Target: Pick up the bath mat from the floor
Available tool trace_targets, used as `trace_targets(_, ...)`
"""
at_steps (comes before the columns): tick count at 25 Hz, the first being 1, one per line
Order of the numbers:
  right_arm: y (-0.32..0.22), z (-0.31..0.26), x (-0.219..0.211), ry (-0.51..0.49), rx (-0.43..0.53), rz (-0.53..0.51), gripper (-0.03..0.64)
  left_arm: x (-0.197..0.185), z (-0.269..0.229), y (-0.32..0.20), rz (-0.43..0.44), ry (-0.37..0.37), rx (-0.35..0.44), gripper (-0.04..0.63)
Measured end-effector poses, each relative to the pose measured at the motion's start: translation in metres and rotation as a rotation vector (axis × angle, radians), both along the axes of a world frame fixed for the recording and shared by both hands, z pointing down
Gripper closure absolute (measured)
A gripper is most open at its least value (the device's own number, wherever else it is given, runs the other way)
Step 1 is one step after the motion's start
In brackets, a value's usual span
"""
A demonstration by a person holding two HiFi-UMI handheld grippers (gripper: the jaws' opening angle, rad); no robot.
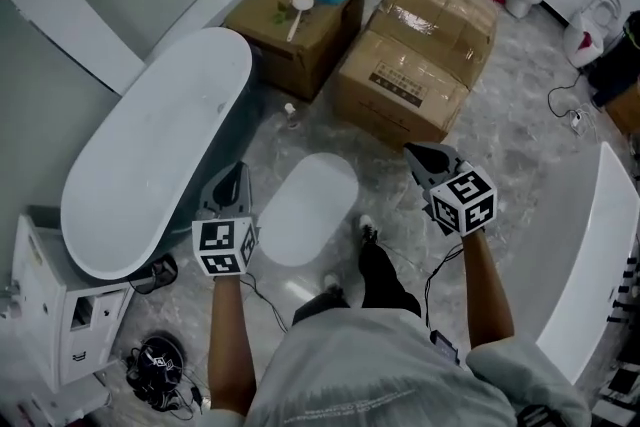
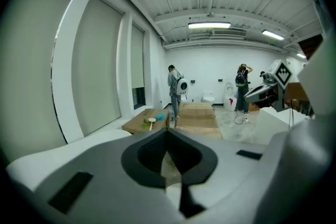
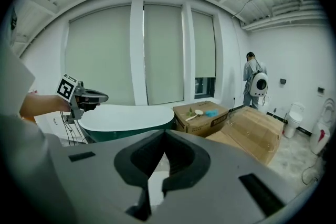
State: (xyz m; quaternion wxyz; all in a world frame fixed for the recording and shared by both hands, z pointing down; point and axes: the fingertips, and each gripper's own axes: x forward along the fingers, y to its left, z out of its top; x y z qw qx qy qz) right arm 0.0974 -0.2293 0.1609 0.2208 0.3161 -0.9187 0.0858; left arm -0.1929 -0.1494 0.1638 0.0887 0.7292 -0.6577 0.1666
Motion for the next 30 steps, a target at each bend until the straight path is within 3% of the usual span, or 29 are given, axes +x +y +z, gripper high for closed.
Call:
trace_targets(7, -0.076, 0.128, -0.022, -0.018, -0.044, -0.049, 0.601, 0.001, 0.12, -0.05, 0.061, -0.057, -0.078, 0.584)
trace_targets(18, -0.15, 0.369, -0.042, -0.022, -0.12, -0.083, 0.6, -0.003, 0.345, -0.118, 0.041, 0.019, -0.14, 0.584)
trace_targets(23, -0.174, 0.462, -0.052, -0.002, -0.125, -0.087, 0.598, 0.003, 0.441, -0.132, 0.054, 0.016, -0.15, 0.584)
trace_targets(26, -0.186, 0.52, -0.057, -0.002, -0.13, -0.091, 0.531, 0.005, 0.498, -0.14, 0.063, 0.026, -0.151, 0.584)
trace_targets(30, -0.194, 0.593, -0.064, 0.015, -0.142, -0.105, 0.514, 0.004, 0.563, -0.147, 0.06, 0.051, -0.136, 0.584)
